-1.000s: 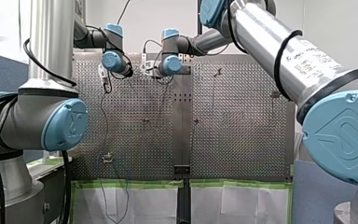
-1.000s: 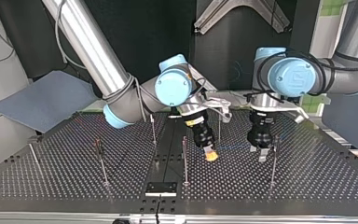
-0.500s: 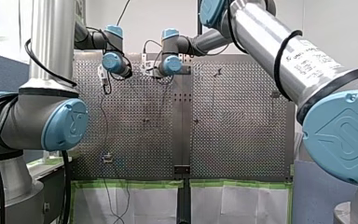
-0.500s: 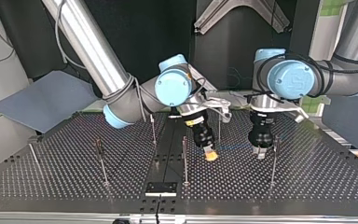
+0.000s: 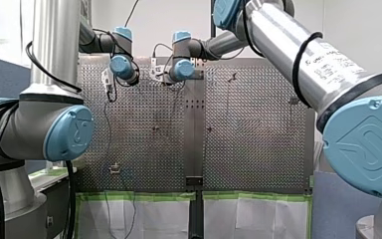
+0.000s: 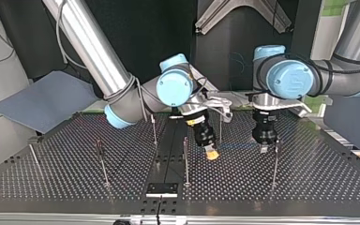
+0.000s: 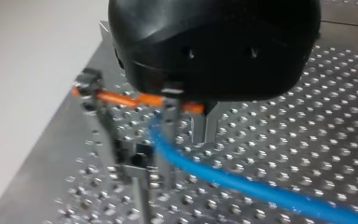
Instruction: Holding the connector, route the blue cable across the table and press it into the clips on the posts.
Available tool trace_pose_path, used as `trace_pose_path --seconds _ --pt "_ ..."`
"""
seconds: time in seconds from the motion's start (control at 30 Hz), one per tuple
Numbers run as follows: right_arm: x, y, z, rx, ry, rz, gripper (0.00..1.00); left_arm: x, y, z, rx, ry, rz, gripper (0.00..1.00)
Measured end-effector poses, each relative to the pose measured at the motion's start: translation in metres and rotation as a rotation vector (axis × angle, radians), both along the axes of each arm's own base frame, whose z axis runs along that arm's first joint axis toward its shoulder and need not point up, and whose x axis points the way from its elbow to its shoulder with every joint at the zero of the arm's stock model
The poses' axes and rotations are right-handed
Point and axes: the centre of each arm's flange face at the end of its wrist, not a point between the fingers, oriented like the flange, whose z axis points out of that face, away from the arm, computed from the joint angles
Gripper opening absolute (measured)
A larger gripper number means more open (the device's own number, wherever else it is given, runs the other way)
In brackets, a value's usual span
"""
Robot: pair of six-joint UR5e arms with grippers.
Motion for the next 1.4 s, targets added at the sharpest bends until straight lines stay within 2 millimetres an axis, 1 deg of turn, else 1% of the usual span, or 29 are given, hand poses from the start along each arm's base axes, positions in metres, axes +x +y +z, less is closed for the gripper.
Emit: trace_pose_path --seconds 0.2,0.33,0.53,0.73,0.83,0.97,1.17,1.27,1.4 --pt "-0.004 0.003 -0.025 0.035 0.041 -0.002 0.00 -0.011 -0.003 -0.018 0.016 0.044 0.029 0.00" --pt "-0.009 0.007 -0.047 0.063 0.078 -0.004 0.00 -0.017 -0.006 -0.031 0.019 0.052 0.036 0.00" --pt "-0.016 0.012 -0.075 0.100 0.127 -0.004 0.00 -0.028 -0.010 -0.054 0.023 0.070 0.034 0.00" --pt "-0.023 0.018 -0.098 0.131 0.168 -0.005 0.00 -0.043 -0.017 -0.077 0.023 0.108 0.023 0.00" --pt "-0.026 0.020 -0.107 0.142 0.186 -0.006 0.00 -0.049 -0.021 -0.089 0.016 0.118 0.015 0.00" --pt "-0.032 0.024 -0.119 0.156 0.210 -0.007 0.00 -0.056 -0.024 -0.113 0.011 0.153 0.020 0.00" --pt "-0.042 0.033 -0.120 0.166 0.228 -0.009 0.00 -0.068 -0.030 -0.155 0.017 0.220 0.014 0.00" --pt "-0.047 0.037 -0.123 0.173 0.241 -0.009 0.00 -0.075 -0.031 -0.170 0.014 0.244 0.014 0.00" --pt "-0.053 0.042 -0.136 0.188 0.267 -0.012 0.00 -0.084 -0.032 -0.181 0.012 0.262 0.010 0.00"
